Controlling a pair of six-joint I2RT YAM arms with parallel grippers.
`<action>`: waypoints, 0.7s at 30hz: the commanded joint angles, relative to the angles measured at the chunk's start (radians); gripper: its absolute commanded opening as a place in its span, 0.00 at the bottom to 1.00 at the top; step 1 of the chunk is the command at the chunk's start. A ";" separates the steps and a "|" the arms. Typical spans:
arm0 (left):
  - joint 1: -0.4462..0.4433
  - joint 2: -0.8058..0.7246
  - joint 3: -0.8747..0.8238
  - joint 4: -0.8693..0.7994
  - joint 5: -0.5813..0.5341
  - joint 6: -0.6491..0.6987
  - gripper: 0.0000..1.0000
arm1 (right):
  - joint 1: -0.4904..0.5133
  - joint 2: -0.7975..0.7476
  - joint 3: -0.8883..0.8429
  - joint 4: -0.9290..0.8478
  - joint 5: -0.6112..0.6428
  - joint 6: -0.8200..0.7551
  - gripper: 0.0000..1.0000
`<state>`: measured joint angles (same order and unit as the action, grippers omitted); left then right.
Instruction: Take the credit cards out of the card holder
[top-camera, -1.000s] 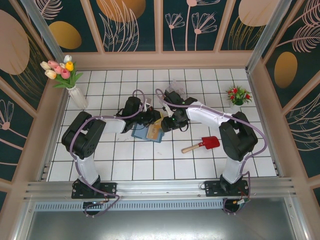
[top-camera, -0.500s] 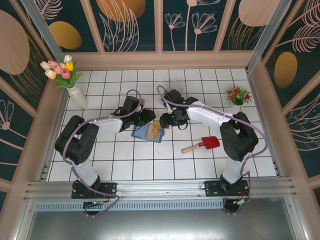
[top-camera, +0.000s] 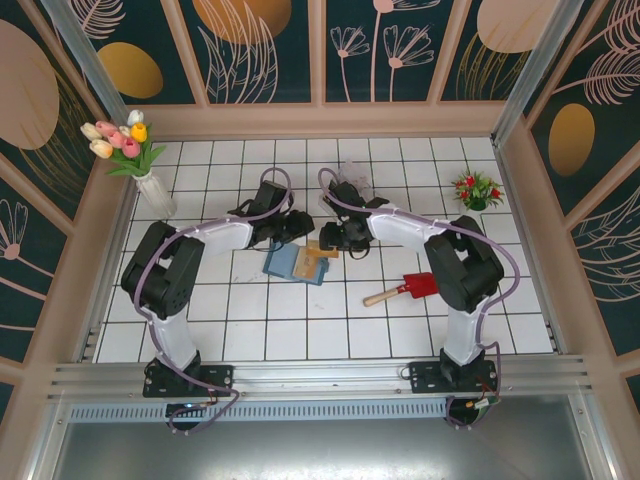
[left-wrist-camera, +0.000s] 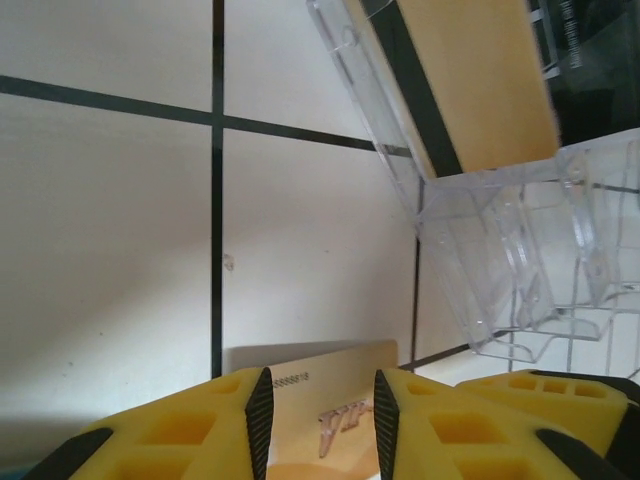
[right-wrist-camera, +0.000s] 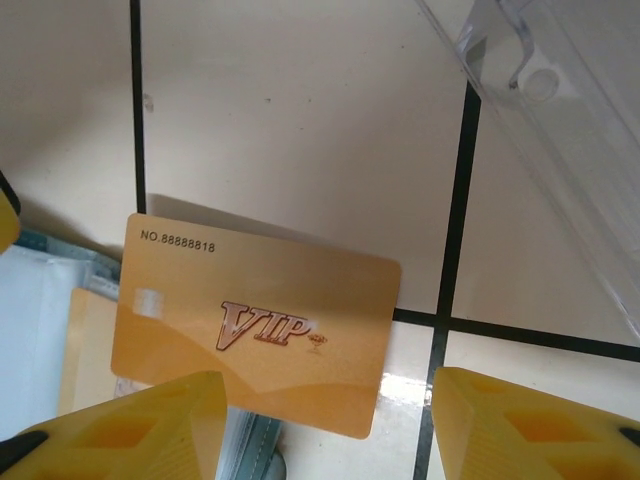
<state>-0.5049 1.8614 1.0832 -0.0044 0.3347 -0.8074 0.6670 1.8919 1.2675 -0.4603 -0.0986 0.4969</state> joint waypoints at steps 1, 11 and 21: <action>0.005 0.042 0.041 -0.075 0.003 0.054 0.36 | -0.004 0.028 -0.011 0.027 0.001 0.031 0.57; 0.004 0.100 0.074 -0.095 0.055 0.088 0.37 | 0.003 0.065 -0.008 0.037 -0.036 0.009 0.56; 0.005 0.119 0.071 -0.117 0.123 0.165 0.35 | 0.005 0.079 -0.019 0.065 -0.074 0.011 0.54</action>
<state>-0.5045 1.9820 1.1595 -0.0910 0.4168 -0.6868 0.6670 1.9461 1.2667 -0.4309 -0.1295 0.5068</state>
